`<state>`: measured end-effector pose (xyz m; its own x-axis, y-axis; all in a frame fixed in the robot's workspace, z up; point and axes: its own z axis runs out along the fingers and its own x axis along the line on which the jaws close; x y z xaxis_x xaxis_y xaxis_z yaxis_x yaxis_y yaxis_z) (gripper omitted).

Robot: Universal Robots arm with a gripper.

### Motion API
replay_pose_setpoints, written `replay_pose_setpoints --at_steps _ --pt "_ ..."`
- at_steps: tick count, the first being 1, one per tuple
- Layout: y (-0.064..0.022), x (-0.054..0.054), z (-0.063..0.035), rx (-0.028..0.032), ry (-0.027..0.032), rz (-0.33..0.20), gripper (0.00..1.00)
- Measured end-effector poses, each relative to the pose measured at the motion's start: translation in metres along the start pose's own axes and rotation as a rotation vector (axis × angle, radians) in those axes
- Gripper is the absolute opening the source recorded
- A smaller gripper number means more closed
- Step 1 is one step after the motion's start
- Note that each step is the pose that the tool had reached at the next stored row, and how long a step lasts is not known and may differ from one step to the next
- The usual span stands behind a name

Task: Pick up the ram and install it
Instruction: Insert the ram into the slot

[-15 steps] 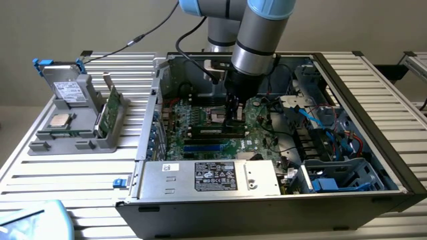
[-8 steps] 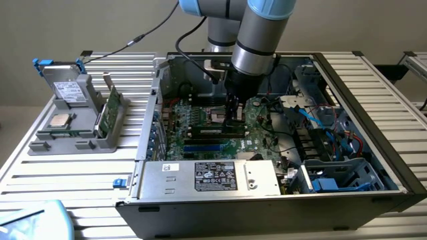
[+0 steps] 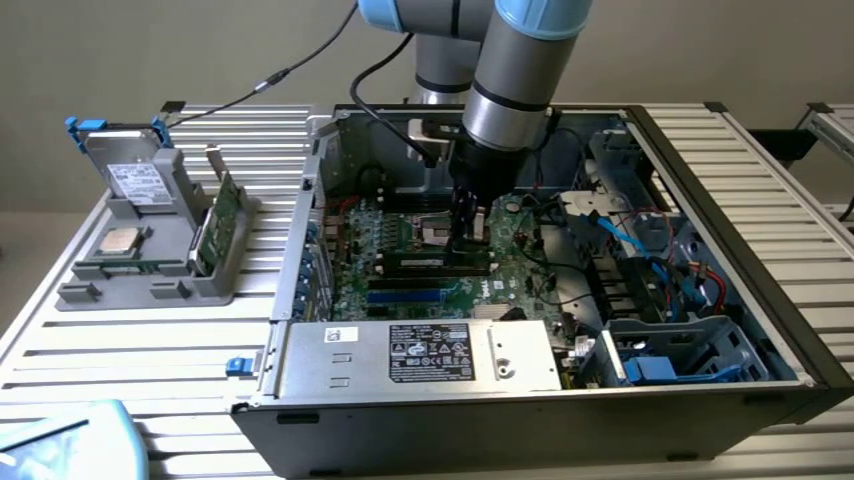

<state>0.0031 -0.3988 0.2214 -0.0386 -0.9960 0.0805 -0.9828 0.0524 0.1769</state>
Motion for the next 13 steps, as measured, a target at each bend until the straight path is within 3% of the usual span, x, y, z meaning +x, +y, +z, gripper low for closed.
replay_pose_setpoints --at_steps 5,13 --pt "0.0001 0.0000 0.0000 -0.0017 0.0015 0.000 0.13" --pt "0.0000 0.0000 0.0000 -0.0128 0.0175 -0.003 0.13"
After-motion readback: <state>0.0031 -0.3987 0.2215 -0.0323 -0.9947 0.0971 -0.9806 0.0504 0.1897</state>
